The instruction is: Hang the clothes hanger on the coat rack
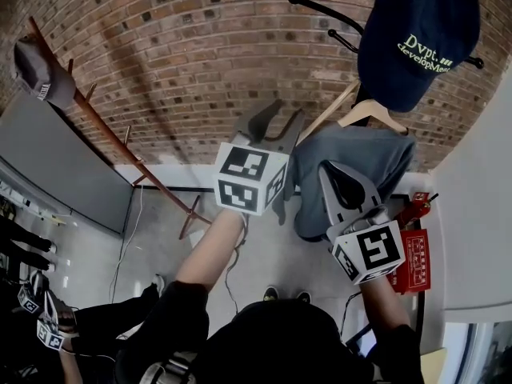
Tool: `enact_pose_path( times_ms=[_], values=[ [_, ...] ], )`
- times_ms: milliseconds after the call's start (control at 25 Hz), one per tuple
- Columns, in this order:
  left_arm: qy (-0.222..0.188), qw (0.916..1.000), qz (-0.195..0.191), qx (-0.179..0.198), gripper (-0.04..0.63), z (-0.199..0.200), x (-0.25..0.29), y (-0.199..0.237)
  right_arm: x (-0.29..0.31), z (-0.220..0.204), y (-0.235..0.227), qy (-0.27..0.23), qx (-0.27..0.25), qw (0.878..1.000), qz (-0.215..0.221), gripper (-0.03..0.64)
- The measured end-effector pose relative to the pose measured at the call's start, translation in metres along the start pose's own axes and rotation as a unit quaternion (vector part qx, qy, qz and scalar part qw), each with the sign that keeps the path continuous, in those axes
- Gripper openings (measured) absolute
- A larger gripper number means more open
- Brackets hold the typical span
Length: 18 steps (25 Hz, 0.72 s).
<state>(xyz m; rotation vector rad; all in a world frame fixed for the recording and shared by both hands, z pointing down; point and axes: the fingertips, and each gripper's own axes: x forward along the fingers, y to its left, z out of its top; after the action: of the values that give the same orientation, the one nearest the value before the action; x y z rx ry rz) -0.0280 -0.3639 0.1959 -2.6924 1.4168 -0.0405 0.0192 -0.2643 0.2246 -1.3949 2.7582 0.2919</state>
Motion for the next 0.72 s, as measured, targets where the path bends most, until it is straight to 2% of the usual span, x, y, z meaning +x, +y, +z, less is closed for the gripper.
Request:
enact_pose_path(
  times_ms=[80, 200, 400, 600, 720],
  values=[
    [-0.01, 0.9999, -0.005, -0.005, 0.163, 0.003, -0.017, -0.007, -0.004, -0.001, 0.0, 0.0, 0.002, 1.0, 0.002, 0.018],
    [-0.019, 0.9996, -0.017, -0.014, 0.1, 0.0, -0.039, -0.023, -0.011, -0.002, 0.0, 0.003, 0.005, 1.0, -0.004, 0.018],
    [-0.011, 0.999, -0.042, -0.015, 0.037, -0.02, -0.073, -0.044, -0.011, -0.003, 0.01, 0.003, 0.012, 1.0, -0.009, 0.018],
    [0.02, 0.9924, -0.088, -0.083, 0.021, -0.055, -0.089, -0.064, -0.017, -0.011, 0.017, 0.015, 0.015, 1.0, -0.012, 0.018],
    [0.03, 0.991, -0.087, -0.098, 0.021, -0.065, -0.097, -0.062, -0.015, -0.011, 0.018, 0.015, 0.018, 1.0, -0.009, 0.018]
  ],
)
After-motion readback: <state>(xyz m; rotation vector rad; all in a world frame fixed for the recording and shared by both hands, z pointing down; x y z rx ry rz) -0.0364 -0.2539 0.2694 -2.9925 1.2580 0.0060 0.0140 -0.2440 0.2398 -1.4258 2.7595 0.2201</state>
